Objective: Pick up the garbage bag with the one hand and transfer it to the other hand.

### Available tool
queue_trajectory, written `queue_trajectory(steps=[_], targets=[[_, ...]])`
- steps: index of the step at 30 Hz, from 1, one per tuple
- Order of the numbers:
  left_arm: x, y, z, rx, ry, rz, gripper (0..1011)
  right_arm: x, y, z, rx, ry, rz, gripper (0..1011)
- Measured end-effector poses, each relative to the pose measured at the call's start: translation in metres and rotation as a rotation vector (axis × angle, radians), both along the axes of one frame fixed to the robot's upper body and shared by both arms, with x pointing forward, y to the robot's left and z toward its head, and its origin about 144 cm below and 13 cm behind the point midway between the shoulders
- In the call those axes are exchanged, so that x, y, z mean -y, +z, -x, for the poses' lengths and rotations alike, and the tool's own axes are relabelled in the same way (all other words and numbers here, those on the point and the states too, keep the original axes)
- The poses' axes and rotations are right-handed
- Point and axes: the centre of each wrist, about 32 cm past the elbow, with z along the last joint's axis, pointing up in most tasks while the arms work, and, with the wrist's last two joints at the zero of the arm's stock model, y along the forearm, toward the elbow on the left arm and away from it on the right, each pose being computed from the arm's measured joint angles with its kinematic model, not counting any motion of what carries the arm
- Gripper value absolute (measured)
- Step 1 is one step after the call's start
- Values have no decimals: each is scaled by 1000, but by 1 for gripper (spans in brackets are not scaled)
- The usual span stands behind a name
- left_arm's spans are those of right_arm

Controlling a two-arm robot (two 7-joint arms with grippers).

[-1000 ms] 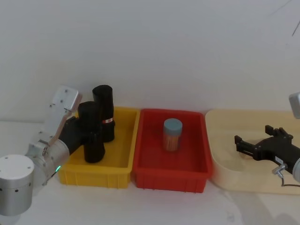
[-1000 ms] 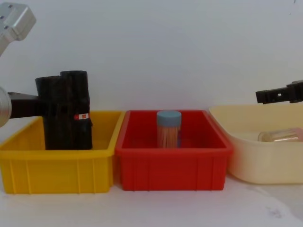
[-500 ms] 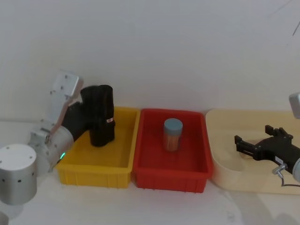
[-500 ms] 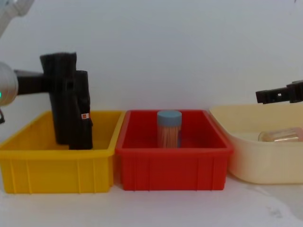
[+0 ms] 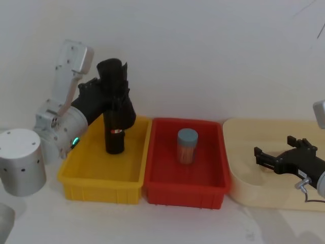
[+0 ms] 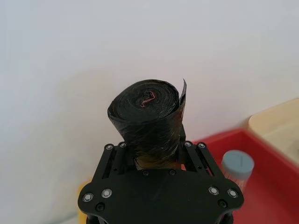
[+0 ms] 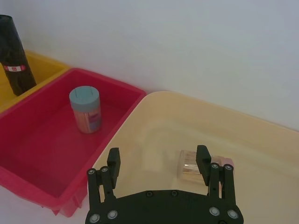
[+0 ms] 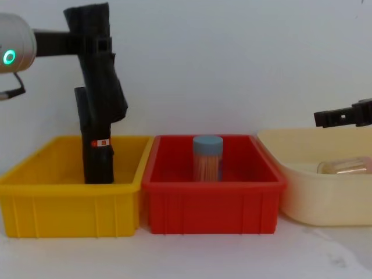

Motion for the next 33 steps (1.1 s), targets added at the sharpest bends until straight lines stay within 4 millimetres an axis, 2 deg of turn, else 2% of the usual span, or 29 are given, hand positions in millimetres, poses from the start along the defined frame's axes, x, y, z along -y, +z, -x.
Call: queue_trajectory(steps=[9,33], targets=[[8,11,-4,-3,-83,17,463,0,0,0,0,0,0,999],[41,4,-23,-35,-354,6,463,0,0,0,0,0,0,999]])
